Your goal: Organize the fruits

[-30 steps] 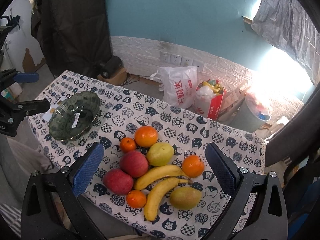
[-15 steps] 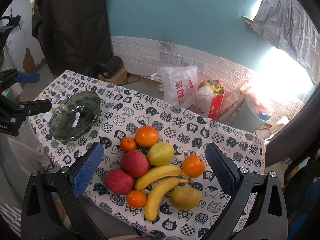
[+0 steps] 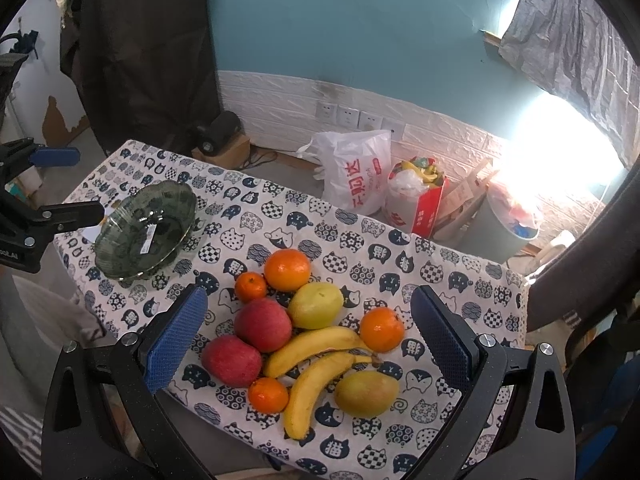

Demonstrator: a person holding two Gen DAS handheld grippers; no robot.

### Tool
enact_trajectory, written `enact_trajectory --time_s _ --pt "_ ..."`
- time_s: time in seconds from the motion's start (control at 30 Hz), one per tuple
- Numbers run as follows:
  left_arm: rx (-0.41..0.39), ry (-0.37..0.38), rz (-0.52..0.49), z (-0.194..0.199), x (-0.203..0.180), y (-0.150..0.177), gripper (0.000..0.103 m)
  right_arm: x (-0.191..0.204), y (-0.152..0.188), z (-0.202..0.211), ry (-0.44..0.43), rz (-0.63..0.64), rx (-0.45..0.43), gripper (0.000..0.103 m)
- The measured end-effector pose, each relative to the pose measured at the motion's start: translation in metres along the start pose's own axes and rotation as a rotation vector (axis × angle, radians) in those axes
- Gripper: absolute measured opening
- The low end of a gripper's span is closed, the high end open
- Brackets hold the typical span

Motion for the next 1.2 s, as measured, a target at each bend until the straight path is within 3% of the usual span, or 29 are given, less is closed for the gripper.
enact_trajectory --time_s 0.3,0.67,0.93,1.2 --pt "0.060 0.016 0.003 -0.019 -0.010 0.007 0.101 -0.013 0.012 -0.005 0.016 -0.023 0.033 0.100" --pt "0.193 0.066 0.019 -0.057 -0.035 0.030 0.101 -0.043 0.045 -0.022 0.041 -0.094 0.114 0.100" --pt "0.318 0.111 0.053 -0.095 -0.061 0.058 0.101 -0.058 0.078 -0.050 0.036 -0.145 0.222 0.100" --pt "0.394 0.112 0.018 -0.126 -0.085 0.082 0.101 -0.062 0.120 -0.083 0.005 -0.162 0.350 0.100"
Point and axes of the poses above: each gripper's, at about its wrist camera, not at the fingertips, and z roughly against the way its jaws point, x to its left, y to its underside, the point moved 9 cm from there along -z, roughly the way its jaws point, and after that the axes turned 8 degrees about z, right-handed, at the moved point
